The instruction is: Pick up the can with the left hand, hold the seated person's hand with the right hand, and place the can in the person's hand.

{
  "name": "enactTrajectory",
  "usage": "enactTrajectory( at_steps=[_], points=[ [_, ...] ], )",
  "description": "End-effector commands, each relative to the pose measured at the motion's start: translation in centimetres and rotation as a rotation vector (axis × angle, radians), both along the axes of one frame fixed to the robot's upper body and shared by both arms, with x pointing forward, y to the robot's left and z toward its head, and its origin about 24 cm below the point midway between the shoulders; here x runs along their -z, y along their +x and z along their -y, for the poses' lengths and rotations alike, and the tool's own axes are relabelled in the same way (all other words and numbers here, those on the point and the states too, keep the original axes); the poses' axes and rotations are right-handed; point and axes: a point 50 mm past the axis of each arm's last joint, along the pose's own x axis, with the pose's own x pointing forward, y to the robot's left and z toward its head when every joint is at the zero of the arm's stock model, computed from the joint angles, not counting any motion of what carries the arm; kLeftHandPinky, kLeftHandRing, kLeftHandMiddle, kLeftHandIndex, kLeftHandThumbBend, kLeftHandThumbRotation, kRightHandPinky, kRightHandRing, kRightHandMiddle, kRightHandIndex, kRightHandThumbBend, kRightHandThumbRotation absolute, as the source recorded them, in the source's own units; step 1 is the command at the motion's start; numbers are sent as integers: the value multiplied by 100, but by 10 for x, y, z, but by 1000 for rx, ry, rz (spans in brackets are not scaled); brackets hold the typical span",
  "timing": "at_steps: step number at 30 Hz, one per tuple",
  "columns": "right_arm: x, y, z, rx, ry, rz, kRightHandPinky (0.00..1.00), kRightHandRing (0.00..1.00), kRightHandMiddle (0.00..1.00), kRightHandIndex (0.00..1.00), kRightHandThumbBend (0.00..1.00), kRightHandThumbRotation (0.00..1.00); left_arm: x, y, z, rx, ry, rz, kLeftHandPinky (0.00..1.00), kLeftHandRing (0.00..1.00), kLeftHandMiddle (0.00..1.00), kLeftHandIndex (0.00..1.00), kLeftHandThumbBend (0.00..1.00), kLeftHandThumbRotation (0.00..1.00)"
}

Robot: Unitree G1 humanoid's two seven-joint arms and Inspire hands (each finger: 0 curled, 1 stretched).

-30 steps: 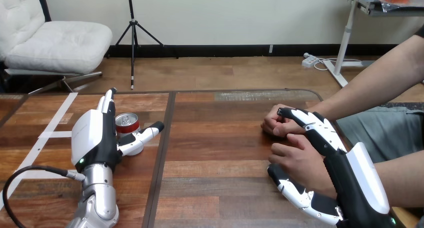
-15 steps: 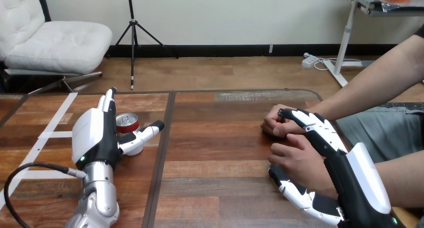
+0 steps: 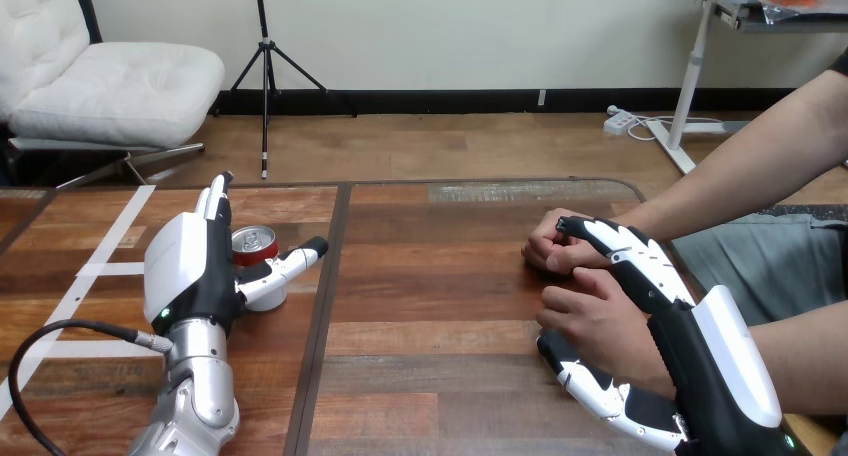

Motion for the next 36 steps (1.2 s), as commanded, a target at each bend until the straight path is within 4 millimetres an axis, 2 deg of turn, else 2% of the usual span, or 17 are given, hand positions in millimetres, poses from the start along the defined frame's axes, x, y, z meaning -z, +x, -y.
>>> enactTrajectory(
  at_steps=[1,19,36],
  points=[
    [-17,7,1,-15,-12,77,100,95,91,87,42,42,-27,20,-1,-2,-1,87,79,88,94,94,91,55],
    [-18,6,0,-21,-21,67,100,96,91,88,42,43,-29,24,-1,-47,-88,99,75,84,90,90,90,49],
    [-18,5,2,-17,-28,66,100,96,91,88,42,43,-28,27,-1,-49,-73,69,74,84,90,90,89,50]
  ],
)
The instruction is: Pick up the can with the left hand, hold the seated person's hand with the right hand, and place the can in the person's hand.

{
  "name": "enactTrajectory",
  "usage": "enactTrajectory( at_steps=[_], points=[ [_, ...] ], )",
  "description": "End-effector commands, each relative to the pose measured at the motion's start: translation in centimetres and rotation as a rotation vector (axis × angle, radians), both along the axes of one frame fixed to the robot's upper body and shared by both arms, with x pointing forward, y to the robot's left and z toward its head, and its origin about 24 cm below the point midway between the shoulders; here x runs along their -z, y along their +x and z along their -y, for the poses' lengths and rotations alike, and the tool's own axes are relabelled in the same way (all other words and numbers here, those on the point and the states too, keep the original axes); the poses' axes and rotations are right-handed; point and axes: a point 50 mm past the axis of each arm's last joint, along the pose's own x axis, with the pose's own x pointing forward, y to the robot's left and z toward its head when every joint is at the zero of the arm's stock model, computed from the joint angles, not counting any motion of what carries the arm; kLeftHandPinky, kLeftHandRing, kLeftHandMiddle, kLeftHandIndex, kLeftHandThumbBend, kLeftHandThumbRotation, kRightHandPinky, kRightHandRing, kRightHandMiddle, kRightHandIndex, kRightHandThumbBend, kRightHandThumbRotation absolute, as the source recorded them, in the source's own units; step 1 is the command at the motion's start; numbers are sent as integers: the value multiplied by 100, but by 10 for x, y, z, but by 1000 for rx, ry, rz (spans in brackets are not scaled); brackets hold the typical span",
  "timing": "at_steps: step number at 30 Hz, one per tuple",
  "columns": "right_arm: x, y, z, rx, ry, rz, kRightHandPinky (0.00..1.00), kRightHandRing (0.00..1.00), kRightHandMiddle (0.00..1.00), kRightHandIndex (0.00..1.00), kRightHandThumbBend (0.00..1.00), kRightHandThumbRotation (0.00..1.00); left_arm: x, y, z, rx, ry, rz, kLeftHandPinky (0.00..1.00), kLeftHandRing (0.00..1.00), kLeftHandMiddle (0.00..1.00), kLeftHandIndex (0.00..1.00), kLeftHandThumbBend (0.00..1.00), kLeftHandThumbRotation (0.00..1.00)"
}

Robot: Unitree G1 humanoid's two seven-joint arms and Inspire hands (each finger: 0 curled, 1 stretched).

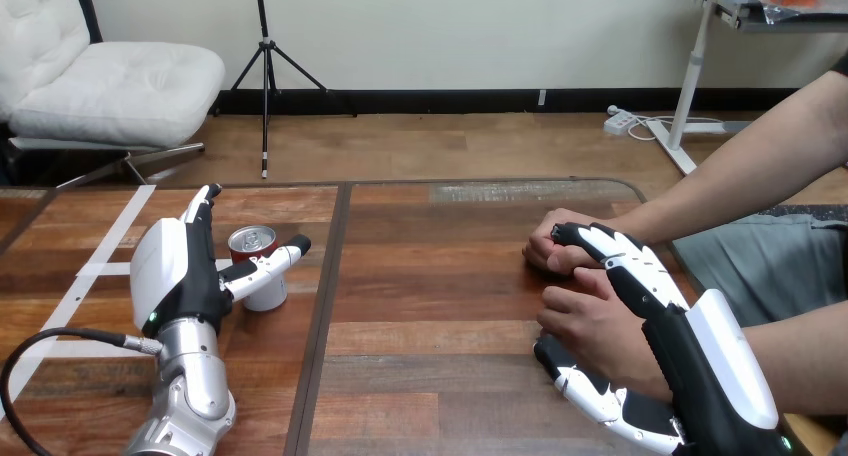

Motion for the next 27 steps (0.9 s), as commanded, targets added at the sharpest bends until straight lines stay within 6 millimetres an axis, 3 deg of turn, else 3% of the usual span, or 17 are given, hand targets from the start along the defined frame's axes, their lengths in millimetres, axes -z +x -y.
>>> enactTrajectory(
  at_steps=[1,27],
  points=[
    [-19,6,2,-7,-13,94,100,96,91,88,42,43,-30,24,7,25,17,84,74,84,90,90,89,50],
    [-20,5,3,-10,-19,80,100,97,92,87,43,44,-28,28,9,36,30,36,75,85,91,92,92,54]
  ],
)
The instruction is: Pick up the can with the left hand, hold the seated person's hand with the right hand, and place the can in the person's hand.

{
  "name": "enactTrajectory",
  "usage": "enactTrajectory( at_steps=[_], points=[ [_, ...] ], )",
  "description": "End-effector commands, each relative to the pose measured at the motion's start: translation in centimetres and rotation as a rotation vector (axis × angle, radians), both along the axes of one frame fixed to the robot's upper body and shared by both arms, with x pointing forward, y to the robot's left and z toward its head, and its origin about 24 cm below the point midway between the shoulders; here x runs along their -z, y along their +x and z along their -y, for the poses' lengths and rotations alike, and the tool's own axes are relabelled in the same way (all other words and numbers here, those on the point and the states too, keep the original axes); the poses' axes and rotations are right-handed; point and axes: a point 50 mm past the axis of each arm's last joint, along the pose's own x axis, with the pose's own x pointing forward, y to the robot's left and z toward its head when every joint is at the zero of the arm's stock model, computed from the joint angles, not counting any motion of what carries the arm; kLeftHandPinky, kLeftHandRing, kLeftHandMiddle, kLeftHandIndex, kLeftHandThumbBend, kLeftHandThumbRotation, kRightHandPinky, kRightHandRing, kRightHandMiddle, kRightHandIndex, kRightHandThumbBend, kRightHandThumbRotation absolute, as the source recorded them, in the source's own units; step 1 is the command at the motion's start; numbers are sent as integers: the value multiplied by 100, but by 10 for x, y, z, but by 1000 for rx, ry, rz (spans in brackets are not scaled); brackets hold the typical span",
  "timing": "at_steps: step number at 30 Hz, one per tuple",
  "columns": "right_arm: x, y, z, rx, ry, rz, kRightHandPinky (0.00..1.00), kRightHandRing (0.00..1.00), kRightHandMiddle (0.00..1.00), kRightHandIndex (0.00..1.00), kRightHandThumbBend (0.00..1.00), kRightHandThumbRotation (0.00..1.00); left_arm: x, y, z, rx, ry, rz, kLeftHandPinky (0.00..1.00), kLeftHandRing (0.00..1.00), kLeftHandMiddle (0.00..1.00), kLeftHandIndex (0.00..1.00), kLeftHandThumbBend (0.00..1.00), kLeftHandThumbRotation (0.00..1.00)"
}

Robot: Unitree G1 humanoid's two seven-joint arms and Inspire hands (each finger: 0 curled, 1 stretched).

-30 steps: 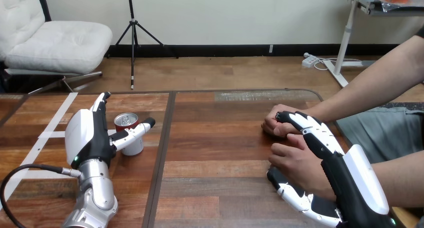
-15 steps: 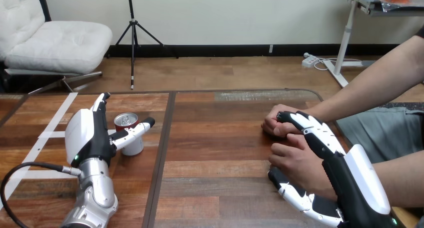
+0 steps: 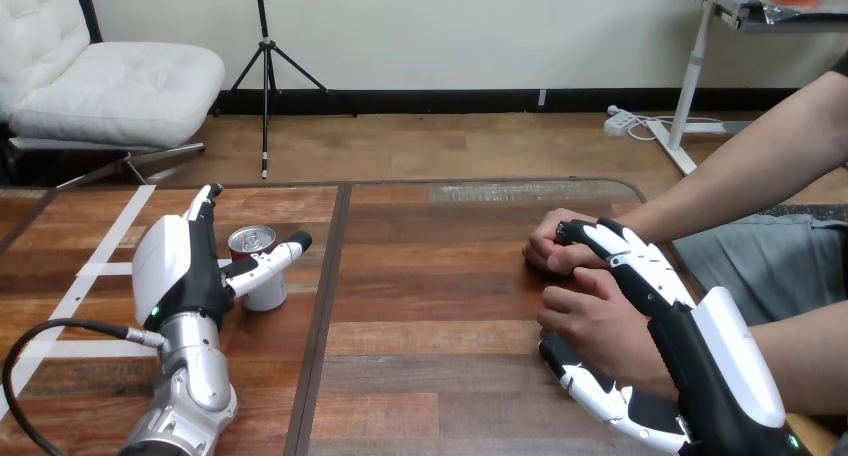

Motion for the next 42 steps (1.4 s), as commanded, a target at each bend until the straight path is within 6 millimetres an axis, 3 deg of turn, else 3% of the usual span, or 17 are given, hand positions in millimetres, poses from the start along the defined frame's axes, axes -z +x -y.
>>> enactTrajectory(
  at_steps=[1,19,42],
  points=[
    [-17,5,0,-15,-7,75,100,97,92,87,43,44,-27,23,8,37,18,65,75,85,91,92,92,54],
    [-17,4,1,-15,-19,74,100,97,92,87,43,46,-29,26,11,50,32,57,77,87,93,93,93,53],
    [-17,4,-1,-17,-26,66,100,97,91,87,43,48,-32,29,16,59,21,67,73,83,88,89,90,46]
  ],
)
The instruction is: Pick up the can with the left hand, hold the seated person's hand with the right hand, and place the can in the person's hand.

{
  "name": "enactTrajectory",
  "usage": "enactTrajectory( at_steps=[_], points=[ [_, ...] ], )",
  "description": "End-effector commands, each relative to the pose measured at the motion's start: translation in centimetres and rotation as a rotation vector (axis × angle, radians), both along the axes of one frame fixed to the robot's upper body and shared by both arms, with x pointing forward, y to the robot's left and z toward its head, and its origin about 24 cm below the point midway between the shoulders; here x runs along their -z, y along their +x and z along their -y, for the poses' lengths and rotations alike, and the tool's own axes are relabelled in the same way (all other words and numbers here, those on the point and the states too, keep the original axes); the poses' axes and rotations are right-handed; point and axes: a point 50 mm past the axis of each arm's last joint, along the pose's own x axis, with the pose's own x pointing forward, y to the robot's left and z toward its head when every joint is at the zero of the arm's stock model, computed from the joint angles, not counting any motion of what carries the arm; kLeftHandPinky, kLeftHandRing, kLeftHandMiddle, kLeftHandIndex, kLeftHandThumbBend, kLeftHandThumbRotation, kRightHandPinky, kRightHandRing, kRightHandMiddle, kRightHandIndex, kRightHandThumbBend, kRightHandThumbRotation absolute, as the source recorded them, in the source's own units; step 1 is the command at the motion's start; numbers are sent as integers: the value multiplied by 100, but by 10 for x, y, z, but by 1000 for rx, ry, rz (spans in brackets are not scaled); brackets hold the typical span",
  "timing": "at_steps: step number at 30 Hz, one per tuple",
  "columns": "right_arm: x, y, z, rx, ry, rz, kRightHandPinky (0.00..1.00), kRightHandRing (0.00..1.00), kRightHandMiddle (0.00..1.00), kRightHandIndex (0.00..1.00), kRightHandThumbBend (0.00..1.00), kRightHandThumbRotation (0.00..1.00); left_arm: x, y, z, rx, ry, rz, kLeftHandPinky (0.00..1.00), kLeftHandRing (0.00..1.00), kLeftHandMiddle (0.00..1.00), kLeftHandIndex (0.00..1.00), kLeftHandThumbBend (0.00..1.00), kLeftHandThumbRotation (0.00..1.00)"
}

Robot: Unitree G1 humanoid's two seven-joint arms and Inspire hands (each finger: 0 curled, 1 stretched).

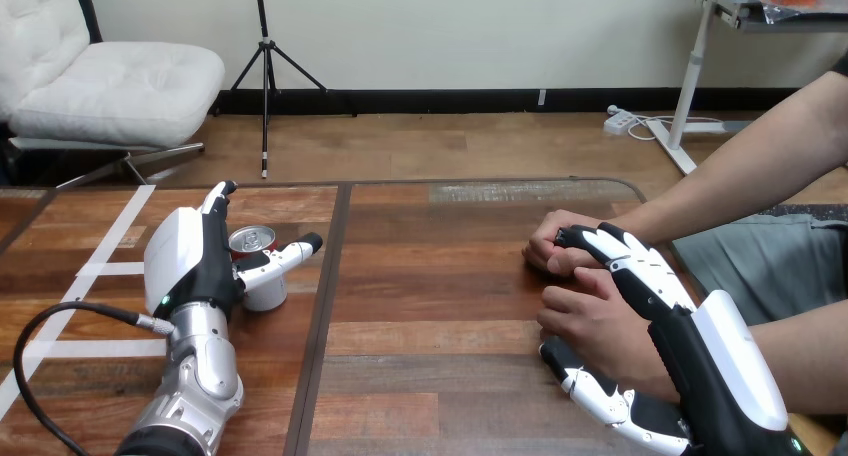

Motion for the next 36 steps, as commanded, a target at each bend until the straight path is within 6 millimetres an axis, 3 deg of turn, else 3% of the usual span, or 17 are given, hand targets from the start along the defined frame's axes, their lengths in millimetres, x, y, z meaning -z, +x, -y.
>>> enactTrajectory(
  at_steps=[1,36],
  points=[
    [-16,6,-2,-20,-12,82,100,97,91,87,43,48,-29,22,11,31,2,93,72,82,88,88,90,45],
    [-17,3,0,-14,-20,74,100,97,91,87,43,50,-25,23,14,31,42,31,70,80,85,86,88,44]
  ],
)
